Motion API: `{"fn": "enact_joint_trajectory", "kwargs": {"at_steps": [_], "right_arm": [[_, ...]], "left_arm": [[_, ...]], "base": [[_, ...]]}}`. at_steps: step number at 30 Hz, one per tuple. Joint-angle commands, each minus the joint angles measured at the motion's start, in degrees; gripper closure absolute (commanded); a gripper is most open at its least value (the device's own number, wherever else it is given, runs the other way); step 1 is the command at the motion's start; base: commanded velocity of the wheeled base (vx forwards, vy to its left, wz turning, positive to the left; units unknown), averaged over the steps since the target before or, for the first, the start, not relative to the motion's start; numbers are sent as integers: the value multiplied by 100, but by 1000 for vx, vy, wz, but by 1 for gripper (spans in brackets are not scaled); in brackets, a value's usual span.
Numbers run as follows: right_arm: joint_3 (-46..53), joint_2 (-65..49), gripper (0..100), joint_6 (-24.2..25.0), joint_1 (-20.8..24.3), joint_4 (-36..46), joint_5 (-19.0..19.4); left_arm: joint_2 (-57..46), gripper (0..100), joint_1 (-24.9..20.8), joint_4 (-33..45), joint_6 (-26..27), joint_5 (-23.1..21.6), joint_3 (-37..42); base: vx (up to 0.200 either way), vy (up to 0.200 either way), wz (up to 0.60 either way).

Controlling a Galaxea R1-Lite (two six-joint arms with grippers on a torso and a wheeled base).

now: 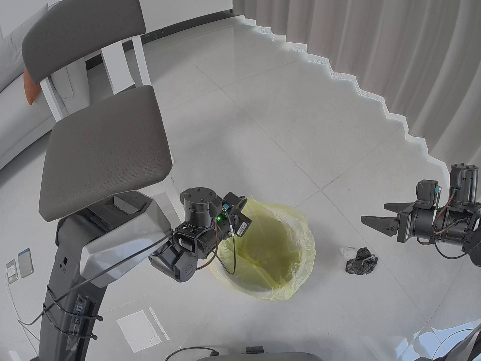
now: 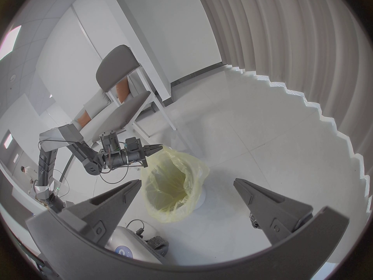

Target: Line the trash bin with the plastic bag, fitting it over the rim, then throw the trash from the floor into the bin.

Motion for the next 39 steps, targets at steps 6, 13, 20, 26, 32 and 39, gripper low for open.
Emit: {"fn": "enact_joint_trajectory", "kwargs": {"at_steps": [6,13,20,26,32,39], "right_arm": [[6,1,0,0,-11,-5,18],[15,10,0,-18,-11,3,18],[15,19,0,-18,-20,3,18],[15,19,0,-18,-46,3,18],[15,28,0,-18,-46,3,18],[41,28,0,-27,-46,3,18]], "left_arm": [[-531,100,57,16,-8,0,57],[-487,100,145,51,-34,0,4],[67,100,92,86,-193,0,-497],[295,100,13,385,-280,0,-901],[541,100,-216,728,-483,9,-1279],[717,100,-189,754,-491,97,-1358]], "base": [[0,0,0],[0,0,0],[0,0,0],[0,0,0],[0,0,0],[0,0,0]]}}
